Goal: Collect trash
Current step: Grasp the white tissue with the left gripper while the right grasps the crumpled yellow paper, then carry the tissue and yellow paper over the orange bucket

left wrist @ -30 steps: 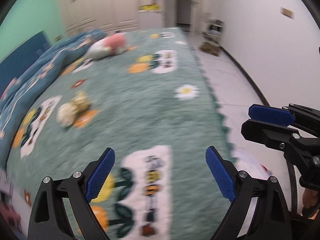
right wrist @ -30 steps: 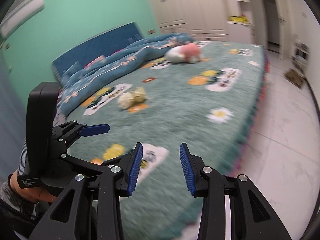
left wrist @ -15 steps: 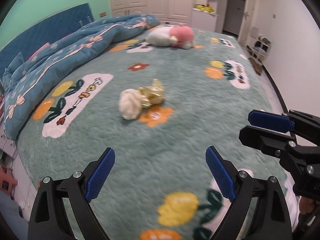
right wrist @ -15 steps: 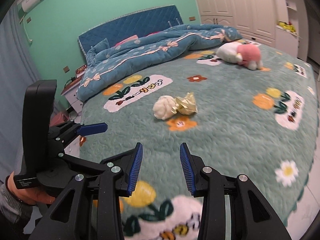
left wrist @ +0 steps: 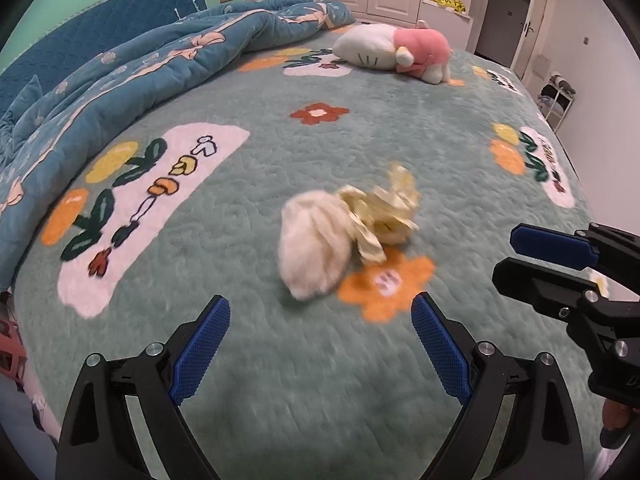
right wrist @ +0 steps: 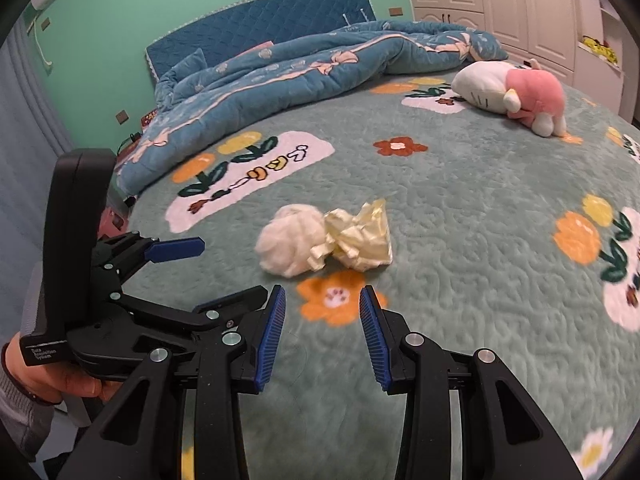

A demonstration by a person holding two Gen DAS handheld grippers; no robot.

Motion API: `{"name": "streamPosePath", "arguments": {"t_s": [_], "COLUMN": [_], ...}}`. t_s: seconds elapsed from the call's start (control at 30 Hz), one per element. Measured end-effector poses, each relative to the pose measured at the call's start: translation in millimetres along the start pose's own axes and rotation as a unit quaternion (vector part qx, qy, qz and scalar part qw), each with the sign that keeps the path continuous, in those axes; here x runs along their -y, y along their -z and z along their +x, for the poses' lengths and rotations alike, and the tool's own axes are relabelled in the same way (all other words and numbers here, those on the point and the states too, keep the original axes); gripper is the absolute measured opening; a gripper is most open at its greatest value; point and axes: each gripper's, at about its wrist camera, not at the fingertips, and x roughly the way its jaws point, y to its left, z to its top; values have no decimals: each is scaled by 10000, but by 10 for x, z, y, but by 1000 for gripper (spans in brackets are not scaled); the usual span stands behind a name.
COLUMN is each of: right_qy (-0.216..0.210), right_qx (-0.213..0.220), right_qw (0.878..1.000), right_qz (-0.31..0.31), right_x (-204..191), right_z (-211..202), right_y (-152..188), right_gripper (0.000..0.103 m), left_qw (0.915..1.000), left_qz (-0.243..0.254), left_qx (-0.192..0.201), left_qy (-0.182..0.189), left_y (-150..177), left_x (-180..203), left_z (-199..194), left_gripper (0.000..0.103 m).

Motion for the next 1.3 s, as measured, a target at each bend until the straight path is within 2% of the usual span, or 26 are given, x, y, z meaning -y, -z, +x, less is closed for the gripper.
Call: {"name": "streamPosePath", "arguments": {"t_s": [0.17, 0.23, 0.3, 0.43, 0.47, 0.53, 0.57, 0.6, 0.67, 0.7, 0.73, 0.9, 1.0, 1.3], "right_qy": [-3, 33, 33, -29, -37, -172, -282, -316, -225, -160, -95, -236, -225, -183], "right_qx": [-130, -180, -180, -288, -350, -409, -416, -442, -498, -481, -466, -322, -276, -47], "right_qw": [9999, 9998, 9998, 9991, 9988, 9986, 9983, 9978, 9964, 9958, 9951, 9984, 9988, 9998], "right_qz": [-43, -67, -116, -303, -340, -295, -304, -370, -648, -757, -868, -406, -331, 21], "right_x": [168, 223, 278, 348, 366, 408, 427, 422, 347, 311, 276, 376, 350, 67], "right_z": [400, 534, 647, 892, 986, 1112, 1181, 1231, 1335, 1354, 1365, 1195, 952, -228], "right_y": [-155, -201, -243, -325, -344, -372, -385, -388, -370, -354, -337, -319, -268, 194], "right_gripper": [40, 45, 56, 56, 56, 55, 43, 41, 38, 37, 37, 35, 35, 35], "left_qw": [9998, 9996, 9990, 9979, 9976, 9970, 9971, 9972, 9975, 9974, 9971, 9968, 9961, 9941], "left_qz": [83, 215, 371, 473, 491, 479, 415, 381, 391, 352, 324, 347, 328, 587], "left_qx": [-127, -137, -197, -250, -256, -362, -364, -354, -332, -329, -332, -341, -325, -63], "left_qy": [87, 104, 157, 371, 423, 485, 525, 534, 489, 535, 596, 641, 747, 913], "left_y": [-156, -176, -189, -230, -247, -270, -280, -282, -294, -307, -312, -272, -177, 166], "left_x": [-80, -87, -95, -153, -169, -194, -224, -238, -250, -258, -257, -167, -76, 397], "left_z": [303, 383, 472, 639, 687, 792, 841, 873, 921, 920, 910, 756, 503, -455], "left_gripper": [91, 91, 91, 89, 86, 66, 61, 51, 35, 24, 17, 15, 15, 15]}}
